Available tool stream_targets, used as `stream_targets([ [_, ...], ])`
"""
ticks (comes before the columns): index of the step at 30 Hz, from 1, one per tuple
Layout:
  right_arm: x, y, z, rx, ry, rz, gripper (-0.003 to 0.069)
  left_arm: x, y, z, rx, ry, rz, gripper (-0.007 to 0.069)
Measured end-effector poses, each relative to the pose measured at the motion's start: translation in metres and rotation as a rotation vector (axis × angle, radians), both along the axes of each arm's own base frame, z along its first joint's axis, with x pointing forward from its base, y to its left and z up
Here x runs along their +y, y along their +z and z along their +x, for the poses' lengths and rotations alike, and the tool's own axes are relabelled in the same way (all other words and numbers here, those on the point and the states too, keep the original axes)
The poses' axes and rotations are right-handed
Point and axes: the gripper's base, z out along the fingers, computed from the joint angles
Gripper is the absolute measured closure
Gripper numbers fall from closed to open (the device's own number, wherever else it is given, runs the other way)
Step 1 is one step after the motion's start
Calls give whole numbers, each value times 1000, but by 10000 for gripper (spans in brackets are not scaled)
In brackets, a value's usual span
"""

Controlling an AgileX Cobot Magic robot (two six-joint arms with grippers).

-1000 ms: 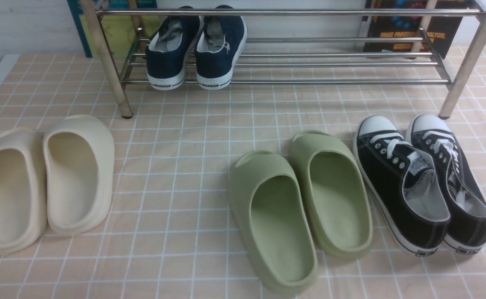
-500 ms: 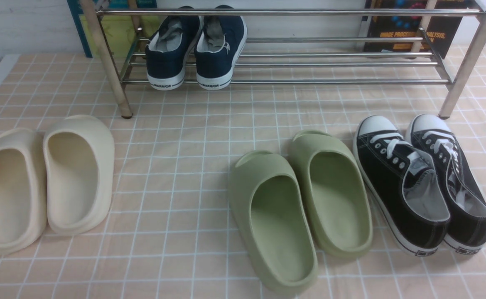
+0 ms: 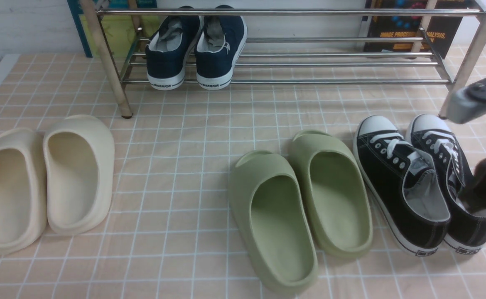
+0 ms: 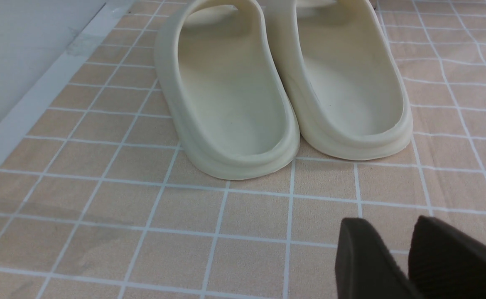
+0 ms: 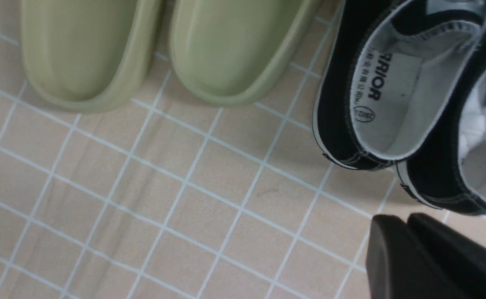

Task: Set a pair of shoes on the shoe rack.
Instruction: Use the right arm to grab the shoe closest to it, then use the right arm to put a shoe into the shoe rack

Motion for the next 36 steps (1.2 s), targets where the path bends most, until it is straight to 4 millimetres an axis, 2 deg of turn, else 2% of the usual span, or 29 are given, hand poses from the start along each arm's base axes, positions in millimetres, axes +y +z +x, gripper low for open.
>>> stream_targets([
  [7, 12, -55, 44, 119, -7, -56, 307, 0, 0, 0, 0, 0, 0, 407],
  [10, 15, -74, 56, 132, -10, -69, 261, 0, 0, 0, 0, 0, 0, 406],
  [13, 18, -91, 66, 148, -13, -76, 260, 0, 0, 0, 0, 0, 0, 406],
  [16, 20, -103, 70, 176, -14, -85, 295, 0, 0, 0, 0, 0, 0, 406],
  [18, 20, -114, 73, 204, -14, -95, 384, 0, 0, 0, 0, 0, 0, 406],
  [20, 21, -117, 74, 209, -13, -97, 460, 0, 0, 0, 0, 0, 0, 406],
  [23, 21, -115, 74, 208, -16, -90, 615, 0, 0, 0, 0, 0, 0, 406],
  [24, 21, -113, 74, 204, -17, -87, 643, 0, 0, 0, 0, 0, 1, 406],
  [27, 21, -97, 71, 200, -13, -82, 653, 0, 0, 0, 1, 0, 3, 405],
  [33, 22, -38, 72, 79, -7, -31, 653, 0, 0, 0, 1, 1, 8, 405],
  [36, 24, -26, 79, 34, -6, -23, 653, 0, 0, 0, 1, 1, 12, 402],
])
